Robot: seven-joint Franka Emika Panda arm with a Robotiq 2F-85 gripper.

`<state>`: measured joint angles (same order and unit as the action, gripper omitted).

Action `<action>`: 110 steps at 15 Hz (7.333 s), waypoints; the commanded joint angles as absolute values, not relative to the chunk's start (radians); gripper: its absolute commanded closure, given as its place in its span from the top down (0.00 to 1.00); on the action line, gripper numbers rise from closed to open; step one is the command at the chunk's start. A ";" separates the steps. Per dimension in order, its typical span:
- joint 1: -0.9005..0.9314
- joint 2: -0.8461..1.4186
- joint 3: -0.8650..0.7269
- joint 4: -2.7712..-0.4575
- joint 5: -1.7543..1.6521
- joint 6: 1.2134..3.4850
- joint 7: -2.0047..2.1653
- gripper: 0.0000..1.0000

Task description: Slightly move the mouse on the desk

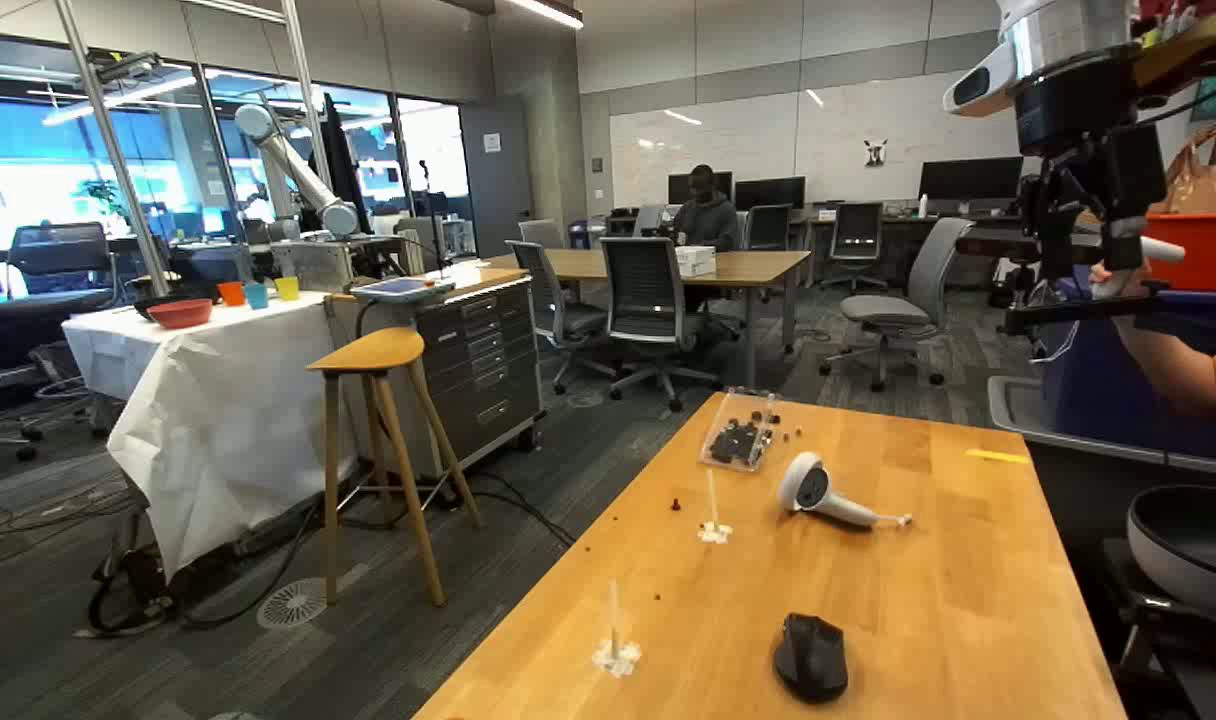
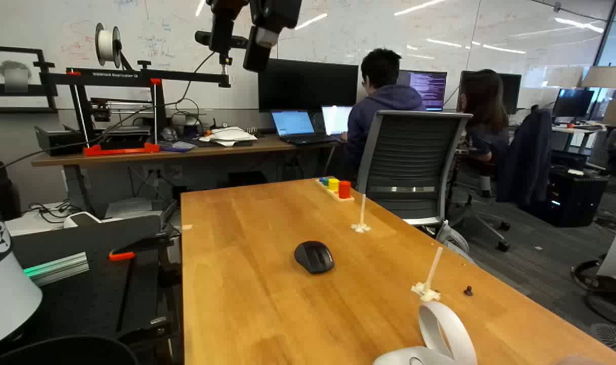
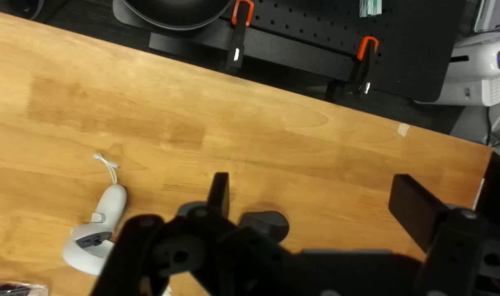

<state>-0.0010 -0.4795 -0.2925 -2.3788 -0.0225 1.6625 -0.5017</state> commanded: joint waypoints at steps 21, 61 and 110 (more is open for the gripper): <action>-0.026 -0.418 -0.264 -2.381 -0.019 1.719 -0.595 1.00; -0.043 0.401 0.039 -2.120 0.102 2.336 -0.628 0.10; -0.147 0.427 0.116 -2.045 0.054 2.299 -0.618 0.13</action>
